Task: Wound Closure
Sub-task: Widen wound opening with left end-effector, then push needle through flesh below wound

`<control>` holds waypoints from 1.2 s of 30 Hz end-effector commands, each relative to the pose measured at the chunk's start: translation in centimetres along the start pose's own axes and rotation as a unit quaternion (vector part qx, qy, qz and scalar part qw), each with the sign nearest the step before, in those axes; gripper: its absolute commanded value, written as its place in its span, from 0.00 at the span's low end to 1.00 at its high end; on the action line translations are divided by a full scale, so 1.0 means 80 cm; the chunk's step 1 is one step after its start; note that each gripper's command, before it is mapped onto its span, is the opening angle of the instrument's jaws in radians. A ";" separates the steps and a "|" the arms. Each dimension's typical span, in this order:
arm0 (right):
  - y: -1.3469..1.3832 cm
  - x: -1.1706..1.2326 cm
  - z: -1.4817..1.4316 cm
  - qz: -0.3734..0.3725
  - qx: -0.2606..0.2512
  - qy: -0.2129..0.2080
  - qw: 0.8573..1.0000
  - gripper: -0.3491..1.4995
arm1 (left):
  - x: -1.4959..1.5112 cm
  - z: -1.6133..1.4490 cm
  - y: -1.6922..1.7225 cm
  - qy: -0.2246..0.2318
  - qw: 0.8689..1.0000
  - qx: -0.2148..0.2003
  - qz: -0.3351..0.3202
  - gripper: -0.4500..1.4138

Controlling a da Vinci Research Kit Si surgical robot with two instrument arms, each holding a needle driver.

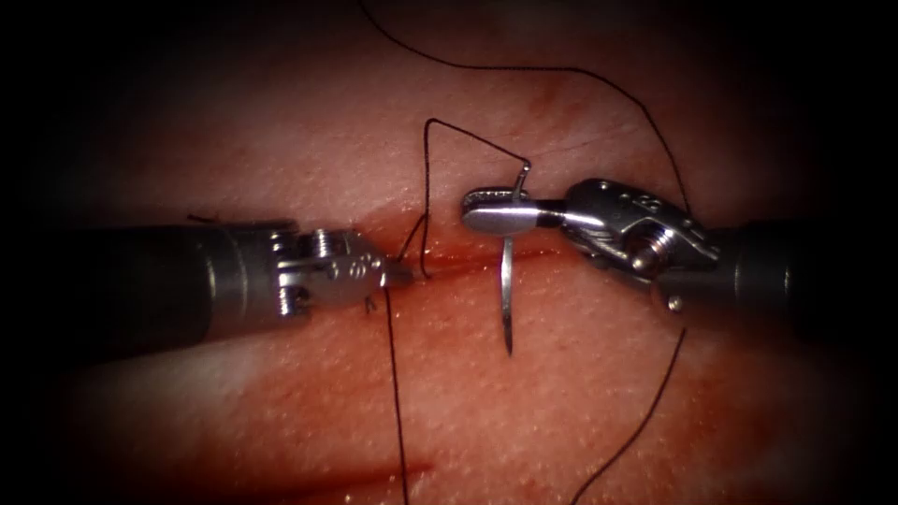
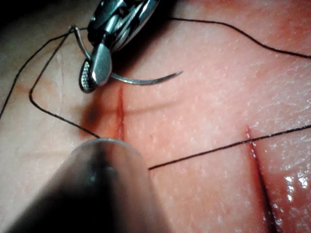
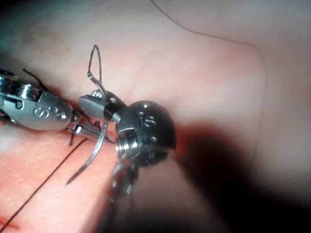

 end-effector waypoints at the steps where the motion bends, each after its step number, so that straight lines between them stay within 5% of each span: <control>1: 0.0007 -0.0003 0.0012 -0.012 0.008 0.007 1.000 0.00 | 0.0003 0.0009 -0.0001 -0.007 1.000 -0.003 0.000 0.00; 7: 0.0015 -0.0008 0.0042 -0.147 0.000 0.026 0.989 0.00 | -0.0001 0.0014 0.0024 -0.024 0.998 -0.050 0.007 0.00; 11: 0.0016 -0.0007 0.0059 -0.271 -0.009 0.048 0.961 0.00 | -0.0001 0.0014 0.0041 -0.020 0.996 -0.089 0.008 0.20; 23: 0.0031 -0.0011 0.0062 -0.380 -0.022 0.088 0.920 0.00 | -0.0003 0.0010 0.0044 -0.019 0.996 -0.090 0.009 0.39; 36: 0.0021 -0.0040 0.0067 -0.481 -0.033 0.108 0.869 0.00 | -0.0005 0.0005 0.0049 -0.019 0.996 -0.091 0.004 0.40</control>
